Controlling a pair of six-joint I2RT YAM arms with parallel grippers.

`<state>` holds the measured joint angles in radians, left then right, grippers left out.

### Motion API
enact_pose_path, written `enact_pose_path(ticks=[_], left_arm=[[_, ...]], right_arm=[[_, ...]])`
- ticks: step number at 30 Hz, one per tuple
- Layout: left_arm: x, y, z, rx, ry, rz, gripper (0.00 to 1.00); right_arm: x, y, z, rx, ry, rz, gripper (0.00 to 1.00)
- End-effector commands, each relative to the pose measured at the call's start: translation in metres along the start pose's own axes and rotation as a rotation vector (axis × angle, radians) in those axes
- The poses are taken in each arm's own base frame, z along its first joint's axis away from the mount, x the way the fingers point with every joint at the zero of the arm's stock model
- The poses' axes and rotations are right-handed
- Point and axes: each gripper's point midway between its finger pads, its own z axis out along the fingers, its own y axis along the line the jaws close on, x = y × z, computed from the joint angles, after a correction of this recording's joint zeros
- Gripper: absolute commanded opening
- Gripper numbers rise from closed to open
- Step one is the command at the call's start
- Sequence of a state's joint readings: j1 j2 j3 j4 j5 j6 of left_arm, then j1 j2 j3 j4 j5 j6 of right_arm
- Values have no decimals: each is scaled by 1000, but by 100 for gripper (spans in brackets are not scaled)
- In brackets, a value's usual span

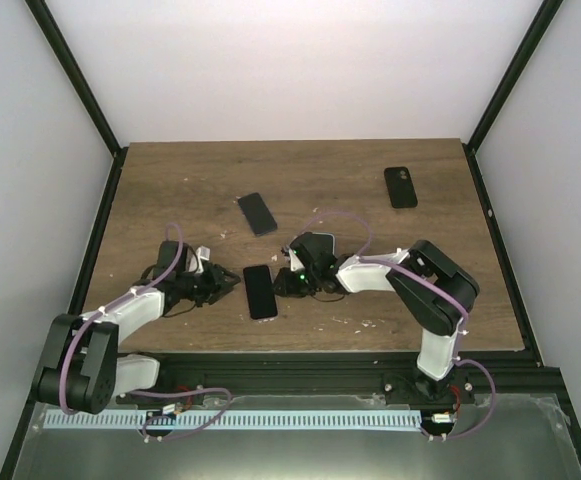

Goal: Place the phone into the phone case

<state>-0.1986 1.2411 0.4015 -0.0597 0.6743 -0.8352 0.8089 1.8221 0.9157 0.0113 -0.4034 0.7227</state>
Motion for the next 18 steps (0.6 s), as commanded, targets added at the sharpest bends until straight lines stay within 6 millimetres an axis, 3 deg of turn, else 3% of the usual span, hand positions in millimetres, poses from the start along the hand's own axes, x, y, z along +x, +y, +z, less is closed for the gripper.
enact_pose_path(ticks=[1,8,18], left_arm=[[-5,-12,1,12,-11,39,37],[7,5,-1,-22,-11,37,35],[16,9,5,2,16,30,31]], right_arm=[[15,26,-3,-131,7,-25,18],[19,25,-10,-165,-29,58,21],[15,23,2,-200,-48,118,32]])
